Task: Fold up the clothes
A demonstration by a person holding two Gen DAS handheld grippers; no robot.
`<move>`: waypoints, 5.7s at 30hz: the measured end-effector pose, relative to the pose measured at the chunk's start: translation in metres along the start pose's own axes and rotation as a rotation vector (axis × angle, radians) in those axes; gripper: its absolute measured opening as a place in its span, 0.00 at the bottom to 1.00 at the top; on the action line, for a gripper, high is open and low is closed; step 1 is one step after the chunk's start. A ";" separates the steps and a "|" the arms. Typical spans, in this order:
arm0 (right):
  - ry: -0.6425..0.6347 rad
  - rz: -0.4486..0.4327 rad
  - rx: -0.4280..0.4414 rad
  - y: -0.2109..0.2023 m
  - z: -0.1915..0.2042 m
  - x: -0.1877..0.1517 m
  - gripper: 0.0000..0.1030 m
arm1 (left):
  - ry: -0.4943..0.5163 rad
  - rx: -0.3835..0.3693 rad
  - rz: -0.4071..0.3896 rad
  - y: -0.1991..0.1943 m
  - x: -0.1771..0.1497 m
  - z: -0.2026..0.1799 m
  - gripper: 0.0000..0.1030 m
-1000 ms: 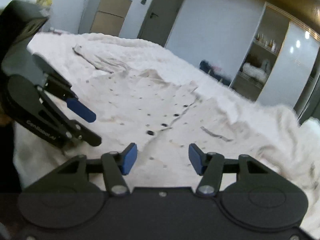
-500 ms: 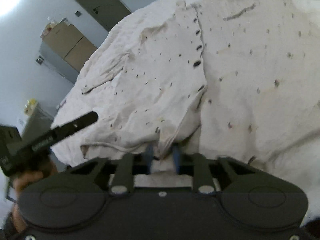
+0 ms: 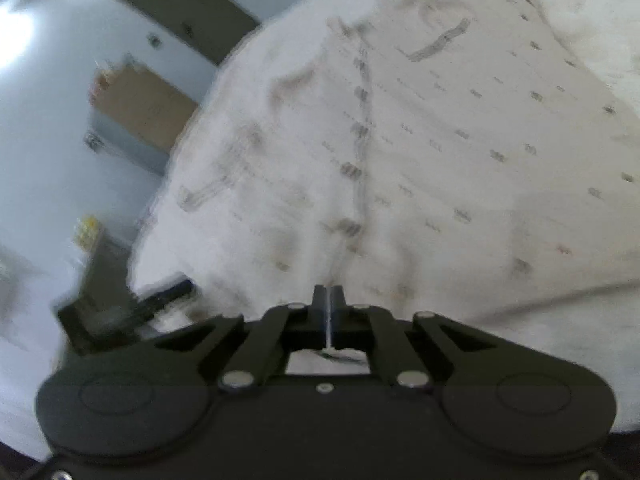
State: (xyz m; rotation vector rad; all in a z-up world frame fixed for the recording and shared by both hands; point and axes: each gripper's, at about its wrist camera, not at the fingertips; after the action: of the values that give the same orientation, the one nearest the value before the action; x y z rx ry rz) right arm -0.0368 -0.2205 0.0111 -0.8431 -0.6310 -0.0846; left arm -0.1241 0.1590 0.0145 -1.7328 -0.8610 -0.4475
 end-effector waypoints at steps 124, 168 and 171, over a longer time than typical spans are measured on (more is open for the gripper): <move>-0.032 -0.004 -0.311 0.056 0.056 0.054 0.47 | -1.078 0.097 -0.259 0.048 0.177 0.420 0.64; 0.212 -0.472 -0.556 -0.072 -0.194 0.116 0.71 | -0.715 0.111 -0.368 0.002 0.051 0.084 0.88; 0.289 -0.577 -0.619 -0.084 -0.260 0.134 0.72 | -0.658 0.184 -0.363 -0.004 0.022 0.056 0.89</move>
State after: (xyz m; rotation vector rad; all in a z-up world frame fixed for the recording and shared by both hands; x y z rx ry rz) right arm 0.1726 -0.4410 0.0131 -1.1895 -0.5607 -0.9476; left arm -0.1194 0.2191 0.0130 -1.5633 -1.6473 -0.0112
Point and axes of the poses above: each gripper's, at about its wrist camera, not at the fingertips, and y roughly the way its jaws point, z to its left, x to its top, and after that the axes turned 15 degrees about -y, right-handed
